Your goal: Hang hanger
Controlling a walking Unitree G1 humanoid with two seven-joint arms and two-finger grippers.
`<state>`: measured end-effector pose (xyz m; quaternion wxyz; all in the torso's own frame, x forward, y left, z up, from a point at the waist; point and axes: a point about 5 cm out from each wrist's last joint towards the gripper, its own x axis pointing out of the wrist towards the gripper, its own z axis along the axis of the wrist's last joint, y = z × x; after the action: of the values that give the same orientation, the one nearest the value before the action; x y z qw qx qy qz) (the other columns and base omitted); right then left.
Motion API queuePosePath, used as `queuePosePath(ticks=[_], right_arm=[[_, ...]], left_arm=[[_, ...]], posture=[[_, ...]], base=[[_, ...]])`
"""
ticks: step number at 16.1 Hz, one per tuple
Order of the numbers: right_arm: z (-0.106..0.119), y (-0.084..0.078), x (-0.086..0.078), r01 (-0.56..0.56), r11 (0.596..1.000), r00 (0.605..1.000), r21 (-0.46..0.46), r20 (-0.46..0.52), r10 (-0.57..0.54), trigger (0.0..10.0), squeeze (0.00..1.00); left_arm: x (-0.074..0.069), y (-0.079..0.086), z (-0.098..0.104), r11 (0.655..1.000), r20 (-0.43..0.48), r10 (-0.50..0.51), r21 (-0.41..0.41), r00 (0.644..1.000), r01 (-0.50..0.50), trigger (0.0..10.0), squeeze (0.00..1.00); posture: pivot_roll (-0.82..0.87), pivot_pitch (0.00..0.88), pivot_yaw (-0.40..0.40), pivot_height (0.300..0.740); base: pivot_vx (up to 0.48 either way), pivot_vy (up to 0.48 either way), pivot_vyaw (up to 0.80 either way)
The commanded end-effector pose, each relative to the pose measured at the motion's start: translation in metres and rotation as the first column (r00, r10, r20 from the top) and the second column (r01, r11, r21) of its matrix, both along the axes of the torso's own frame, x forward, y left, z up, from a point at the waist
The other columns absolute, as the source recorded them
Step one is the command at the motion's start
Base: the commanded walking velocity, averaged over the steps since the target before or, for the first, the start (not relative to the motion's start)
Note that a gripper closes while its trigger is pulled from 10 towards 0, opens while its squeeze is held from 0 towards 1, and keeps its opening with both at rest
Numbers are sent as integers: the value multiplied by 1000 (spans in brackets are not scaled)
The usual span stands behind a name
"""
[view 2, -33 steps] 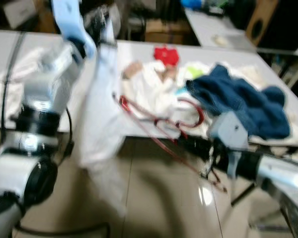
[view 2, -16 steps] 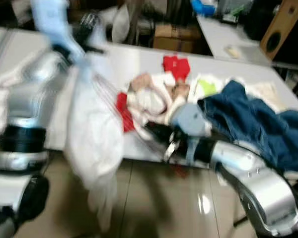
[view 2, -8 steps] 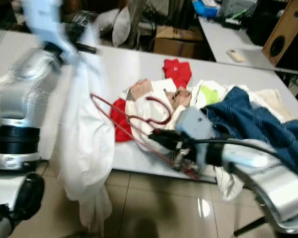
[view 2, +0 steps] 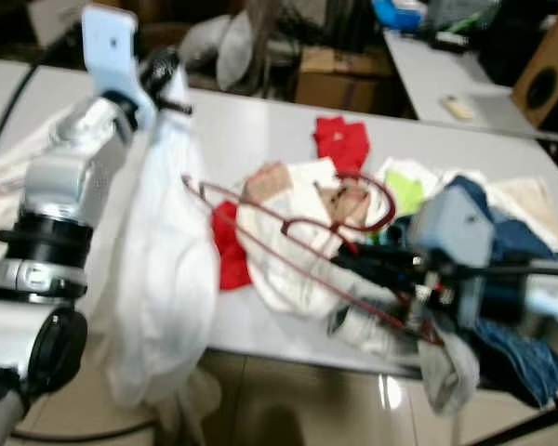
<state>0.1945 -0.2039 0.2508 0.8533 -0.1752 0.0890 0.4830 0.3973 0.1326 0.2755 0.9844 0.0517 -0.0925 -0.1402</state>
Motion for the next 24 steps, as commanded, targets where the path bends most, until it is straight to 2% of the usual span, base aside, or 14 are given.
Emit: queuePosePath(ticks=[1,4,7,8,9,10,13,15,16,19,21,22,23,24], right_arm=[[2,3,-7,-40,999,999,18,-25,40,10000,0],[1,2,-8,-29,999,999,25,-27,30,10000,0],[5,4,-9,-37,997,999,64,-23,39,10000,0],[6,4,-9,-40,997,999,72,-23,42,10000,0],[0,12,-7,-64,996,997,66,-35,66,10000,0],[-12,21,-3,-73,997,996,19,-54,74,10000,0],[-32,32,14,-31,998,996,-50,-80,27,10000,0],[-33,37,24,-12,999,998,-45,-62,10,10000,0],[-31,45,37,-2,1000,1000,-25,-27,1,10000,0],[-29,62,60,2,1000,999,-8,33,-1,10000,0],[-14,65,90,99,995,987,-22,128,-95,10000,0],[2,59,108,180,983,963,-27,208,-171,10000,0],[27,46,127,289,957,913,5,300,-277,10000,0],[42,38,136,345,938,871,26,363,-330,10000,0]], left_arm=[[3,-18,9,997,41,-63,56,997,61,10000,0],[14,-8,0,994,5,-17,111,1000,16,10000,0],[19,-6,-5,987,1,-25,161,1000,25,10000,0],[19,-6,-4,989,4,-31,148,1000,30,10000,0],[18,-15,11,993,42,-105,58,994,102,10000,0],[14,-25,28,981,84,-192,-17,978,194,10000,0],[-1,-37,60,920,176,-360,-98,916,380,10000,0],[-9,-36,71,892,205,-407,-122,890,436,10000,0],[-22,-36,79,850,212,-484,-115,849,514,10000,0],[-48,-41,80,783,197,-603,-38,773,621,10000,0],[-64,-37,91,752,224,-636,-38,738,659,10000,0],[-72,-31,99,740,251,-638,-58,728,670,10000,0],[-77,-22,111,730,301,-628,-91,717,677,10000,0],[-78,-17,117,727,325,-619,-108,715,678,10000,0]], posture=[[-11,0,-26,740],[-2,0,-19,740],[1,0,-15,740],[-1,0,-13,740],[-4,0,-7,740],[-6,0,-7,740],[0,0,-10,740],[8,2,-20,740],[12,4,-24,740],[22,6,-29,740],[28,7,-31,740],[28,5,-31,740],[27,2,-31,740],[27,2,-31,740]], base=[[0,0,0],[0,0,0],[0,0,0],[0,0,0],[0,0,0],[0,0,0],[0,0,0],[0,0,0],[0,0,0],[0,0,0],[0,0,0],[0,0,0],[0,0,0],[0,0,0]])
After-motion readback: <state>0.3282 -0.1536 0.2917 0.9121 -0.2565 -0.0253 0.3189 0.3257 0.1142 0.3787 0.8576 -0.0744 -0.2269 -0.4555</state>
